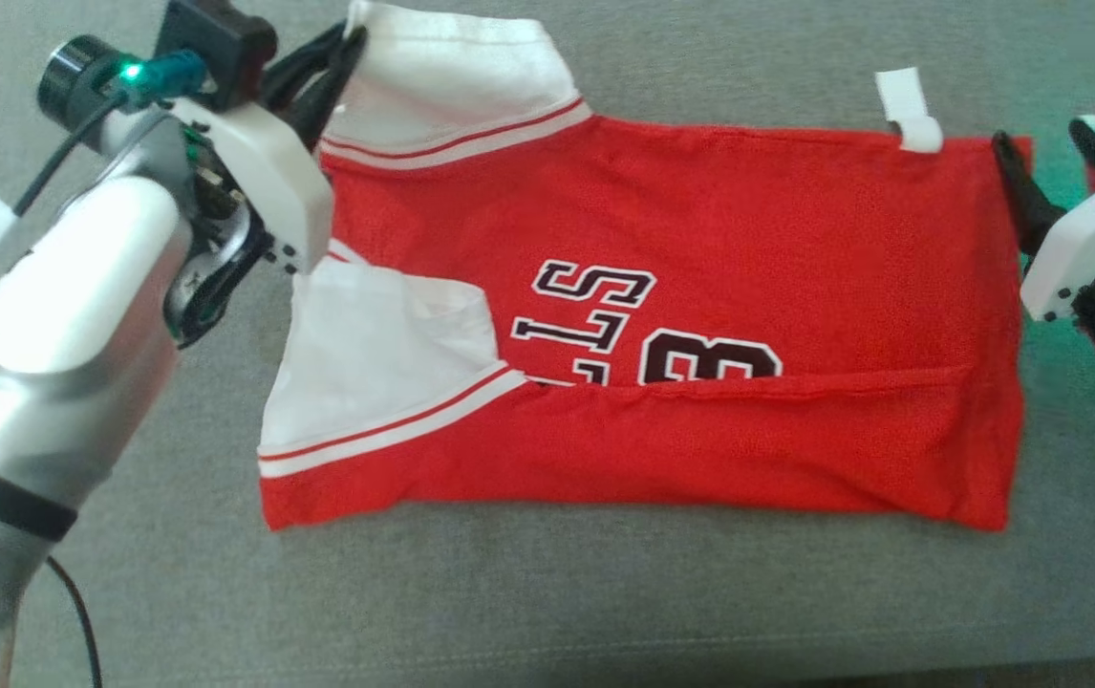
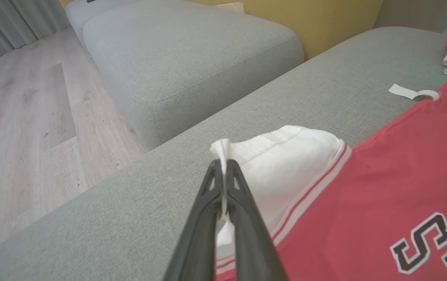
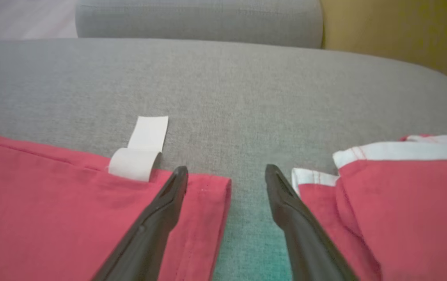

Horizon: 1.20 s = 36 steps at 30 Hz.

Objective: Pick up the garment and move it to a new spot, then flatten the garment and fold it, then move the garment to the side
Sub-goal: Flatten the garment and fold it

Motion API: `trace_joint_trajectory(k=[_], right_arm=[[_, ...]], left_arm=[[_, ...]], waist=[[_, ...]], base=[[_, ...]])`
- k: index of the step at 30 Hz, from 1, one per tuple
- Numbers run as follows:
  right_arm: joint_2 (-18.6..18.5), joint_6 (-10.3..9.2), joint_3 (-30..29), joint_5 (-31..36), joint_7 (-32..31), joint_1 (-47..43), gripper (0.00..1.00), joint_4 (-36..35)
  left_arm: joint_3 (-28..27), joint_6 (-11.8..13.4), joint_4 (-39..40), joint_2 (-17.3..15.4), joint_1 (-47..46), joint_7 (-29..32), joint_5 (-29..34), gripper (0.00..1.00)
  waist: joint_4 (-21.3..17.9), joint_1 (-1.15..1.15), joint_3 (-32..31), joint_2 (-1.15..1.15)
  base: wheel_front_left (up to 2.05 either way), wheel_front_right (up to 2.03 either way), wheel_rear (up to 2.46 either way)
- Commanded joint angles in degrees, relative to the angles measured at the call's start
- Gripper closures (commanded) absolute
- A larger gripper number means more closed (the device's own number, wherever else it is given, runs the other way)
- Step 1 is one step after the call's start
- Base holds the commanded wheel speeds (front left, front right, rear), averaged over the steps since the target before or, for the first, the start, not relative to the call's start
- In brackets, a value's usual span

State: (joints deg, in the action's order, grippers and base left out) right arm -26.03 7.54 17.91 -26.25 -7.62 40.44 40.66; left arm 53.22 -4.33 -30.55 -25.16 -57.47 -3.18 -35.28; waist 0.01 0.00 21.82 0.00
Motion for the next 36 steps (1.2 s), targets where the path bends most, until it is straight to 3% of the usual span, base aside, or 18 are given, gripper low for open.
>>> trace_joint_trajectory(k=[1, 9, 10, 11, 12, 27, 36], right_arm=[[-1.5, -0.05, 1.08, -0.63, -0.21, 1.19, 0.0, -0.2], [-2.8, -0.05, 5.63, -4.19, -2.85, 4.15, 0.0, 5.24], [-2.88, -0.05, 6.25, -5.04, -3.49, 4.33, 0.47, 5.64], [-3.06, -0.05, 6.89, -5.76, -3.83, 4.51, 0.85, 5.85], [-3.29, -0.05, 7.49, -6.37, -3.95, 4.73, 1.0, 5.93], [-4.05, -0.05, 11.65, -14.52, 5.4, 14.35, 1.0, 1.04], [-3.67, -0.05, 14.13, -16.63, 12.06, 22.15, 1.0, 3.34]], left_arm=[[-2.0, 0.84, 2.55, -2.63, -1.75, 0.32, 0.46, 1.0], [-1.98, 2.35, 6.74, -3.72, -0.82, 1.53, 0.06, 1.0], [-1.94, 2.49, 6.92, -3.78, -0.72, 1.61, 0.04, 1.0], [-1.9, 2.61, 7.02, -3.82, -0.63, 1.67, 0.01, 1.0], [-1.9, 2.71, 7.03, -3.88, -0.58, 1.73, -0.04, 1.0], [-7.01, 5.33, 1.5, -5.99, -3.54, -2.65, -2.19, 1.0], [-8.47, 5.69, -3.57, -3.95, -8.97, -6.85, -1.48, 1.0]], waist=[[1.04, 0.0, 0.85, 0.0], [2.56, 0.0, 2.4, 0.0], [2.6, 0.0, 2.44, 0.0], [2.62, 0.0, 2.45, 0.0], [2.58, 0.0, 2.43, 0.0], [-0.39, 0.0, 2.08, 0.0], [-0.16, 0.0, 3.39, 0.0]], base=[[0.0, 0.0, 0.0], [0.0, 0.0, 0.0], [0.0, 0.0, 0.0], [0.0, 0.0, 0.0], [0.0, 0.0, 0.0], [0.0, 0.0, 0.0], [0.0, 0.0, 0.0]])
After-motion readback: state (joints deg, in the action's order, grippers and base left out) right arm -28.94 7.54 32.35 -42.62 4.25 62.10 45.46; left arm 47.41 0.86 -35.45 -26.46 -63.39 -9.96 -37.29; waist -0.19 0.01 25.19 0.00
